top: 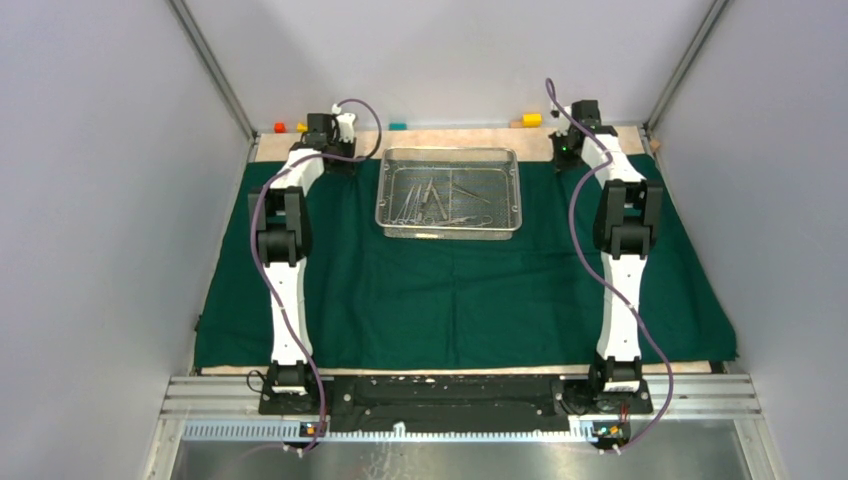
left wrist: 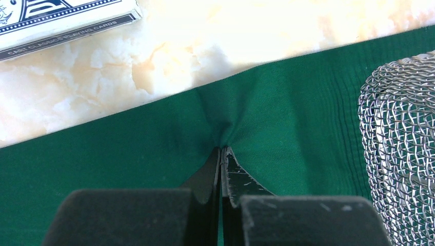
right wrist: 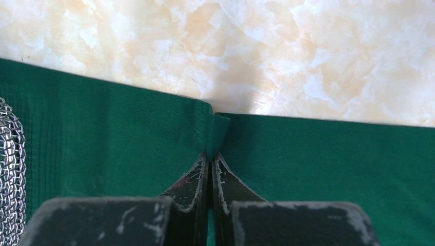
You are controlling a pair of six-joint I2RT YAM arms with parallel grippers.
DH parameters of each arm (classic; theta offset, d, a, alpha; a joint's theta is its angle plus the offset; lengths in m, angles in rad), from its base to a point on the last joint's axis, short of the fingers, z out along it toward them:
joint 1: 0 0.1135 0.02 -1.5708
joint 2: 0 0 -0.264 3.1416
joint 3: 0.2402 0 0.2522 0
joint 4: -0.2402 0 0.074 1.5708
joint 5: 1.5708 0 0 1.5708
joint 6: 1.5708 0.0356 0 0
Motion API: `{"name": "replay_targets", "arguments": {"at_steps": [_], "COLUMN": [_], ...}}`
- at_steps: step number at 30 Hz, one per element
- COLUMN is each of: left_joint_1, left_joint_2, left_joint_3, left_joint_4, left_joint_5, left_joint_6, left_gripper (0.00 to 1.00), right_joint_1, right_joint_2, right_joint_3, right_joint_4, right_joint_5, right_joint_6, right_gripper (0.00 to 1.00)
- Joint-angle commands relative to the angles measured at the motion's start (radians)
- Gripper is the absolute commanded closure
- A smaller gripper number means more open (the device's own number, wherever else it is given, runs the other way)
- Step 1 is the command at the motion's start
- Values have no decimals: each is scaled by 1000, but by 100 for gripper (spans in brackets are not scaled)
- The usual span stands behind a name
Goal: Open and lay out the surgical kit
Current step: Smooth out the surgical kit at the center of the board.
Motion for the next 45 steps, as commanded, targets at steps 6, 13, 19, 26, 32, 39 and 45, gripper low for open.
{"name": "replay_targets", "arguments": {"at_steps": [6, 13, 19, 26, 32, 39, 45], "left_joint_1": [89, 88, 88, 88, 89, 97, 121], "left_joint_2": [51, 64, 49, 23, -3, -74, -144], "left_joint_3": [53, 74, 42, 14, 19, 13, -110], "left_joint_4": [24, 13, 20, 28, 31, 60, 103], "left_joint_5": [-188, -177, -166, -164, -185, -223, -219], "left_joint_6": [68, 69, 72, 72, 82, 96, 113], "left_gripper": [100, 100, 100, 99, 44, 10, 1], "right_joint_1": [-12, -11, -11, -11, -25, -113, -197], "right_joint_2": [-25, -29, -24, -16, -54, -179, -223], "right_joint_3": [-44, -48, -41, -19, -27, -135, -206], "right_joint_4": [21, 25, 25, 15, 1, 50, 85], "right_joint_5": [74, 81, 96, 110, 110, 35, -42], "right_joint_6": [-3, -3, -12, -22, -44, -53, -60], "right_gripper": [100, 100, 100, 100, 56, 38, 37]}}
